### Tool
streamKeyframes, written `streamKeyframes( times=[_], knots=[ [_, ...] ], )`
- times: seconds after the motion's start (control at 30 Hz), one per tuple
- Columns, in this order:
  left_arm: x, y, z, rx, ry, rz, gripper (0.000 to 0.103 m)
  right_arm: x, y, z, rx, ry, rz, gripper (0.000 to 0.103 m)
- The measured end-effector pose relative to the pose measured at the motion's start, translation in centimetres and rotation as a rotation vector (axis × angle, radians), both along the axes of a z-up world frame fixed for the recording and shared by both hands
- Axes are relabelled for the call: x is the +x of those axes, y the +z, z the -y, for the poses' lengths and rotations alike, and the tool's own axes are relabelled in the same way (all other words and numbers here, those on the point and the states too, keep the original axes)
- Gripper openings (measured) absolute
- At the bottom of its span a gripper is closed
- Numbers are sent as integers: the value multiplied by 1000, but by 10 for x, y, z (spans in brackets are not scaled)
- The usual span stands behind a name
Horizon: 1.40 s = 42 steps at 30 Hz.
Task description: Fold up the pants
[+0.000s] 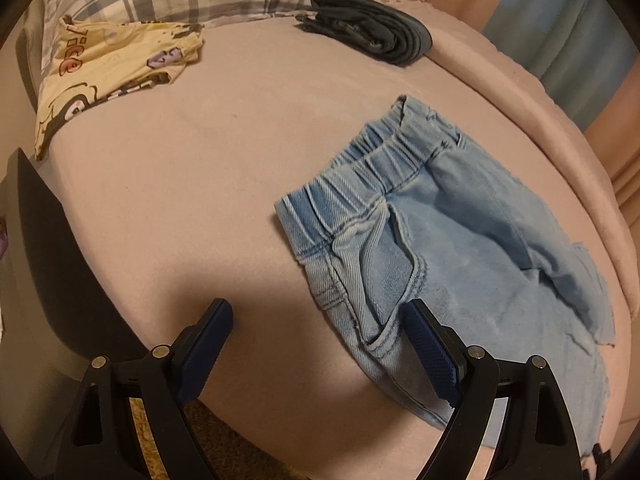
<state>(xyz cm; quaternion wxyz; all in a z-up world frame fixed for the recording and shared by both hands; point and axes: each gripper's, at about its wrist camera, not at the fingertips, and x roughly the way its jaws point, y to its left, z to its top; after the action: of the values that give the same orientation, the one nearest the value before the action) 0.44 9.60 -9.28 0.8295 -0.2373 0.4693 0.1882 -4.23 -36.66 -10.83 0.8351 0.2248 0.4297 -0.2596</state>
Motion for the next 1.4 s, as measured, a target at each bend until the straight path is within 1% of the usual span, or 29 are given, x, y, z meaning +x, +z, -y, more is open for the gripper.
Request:
streamKeyframes(
  times=[0.1,0.17,0.23,0.3,0.4,0.5,0.6,0.63,0.67,0.7,0.73,0.77,0.8,0.83,0.87,0.97,1.07,1.1,1.13,1.17,1.2,1.23,1.27,1.33,1.4],
  knots=[
    [-1,-1,4,23,-5,8,89,0,-8,3,36,7,8,83],
    [1,-1,5,23,-13,12,89,4,-9,1,37,10,12,83],
    [8,-1,6,15,-30,25,88,6,-9,0,46,28,29,82],
    [17,-2,8,14,-50,40,89,11,-9,0,85,56,62,83],
    [33,-4,15,46,-76,41,88,23,-12,0,127,88,101,82],
    [43,-5,19,73,-84,34,88,36,-13,-1,144,111,116,82],
    [45,-6,17,63,-84,40,88,50,-14,-2,144,136,128,77],
    [45,-5,16,57,-84,43,86,54,-15,-1,149,140,133,75],
    [45,-4,13,50,-79,49,80,57,-15,0,149,143,135,70],
    [44,-4,12,45,-72,52,77,60,-15,1,144,147,136,68],
    [43,-3,9,37,-65,55,69,64,-15,1,131,150,132,60],
    [43,-2,9,30,-63,58,59,68,-15,0,112,151,124,46],
    [41,-1,7,15,-66,64,54,69,-15,0,94,150,117,38],
    [40,0,5,-3,-67,72,46,71,-14,-1,75,142,108,31],
    [38,2,3,-29,-64,82,40,70,-14,0,80,139,112,25],
    [32,7,1,-42,-40,95,39,62,-10,5,128,132,157,11],
    [22,18,2,-42,-35,126,38,55,-2,9,88,107,157,8],
    [19,23,2,-41,-36,138,38,52,1,11,86,103,166,8],
    [16,26,2,-42,-40,145,37,46,4,14,108,104,189,8],
    [13,30,2,-50,-46,153,33,43,7,15,129,110,210,7],
    [12,32,2,-55,-45,157,32,40,11,17,144,116,230,7],
    [9,36,0,-42,-31,161,25,36,15,17,151,119,247,7],
    [5,39,-2,-33,-24,165,25,33,20,15,152,123,261,7],
    [0,40,-6,-68,-37,178,24,28,29,13,156,125,294,7],
    [-1,37,-9,-90,-42,166,24,22,38,11,166,130,332,7]
  ],
)
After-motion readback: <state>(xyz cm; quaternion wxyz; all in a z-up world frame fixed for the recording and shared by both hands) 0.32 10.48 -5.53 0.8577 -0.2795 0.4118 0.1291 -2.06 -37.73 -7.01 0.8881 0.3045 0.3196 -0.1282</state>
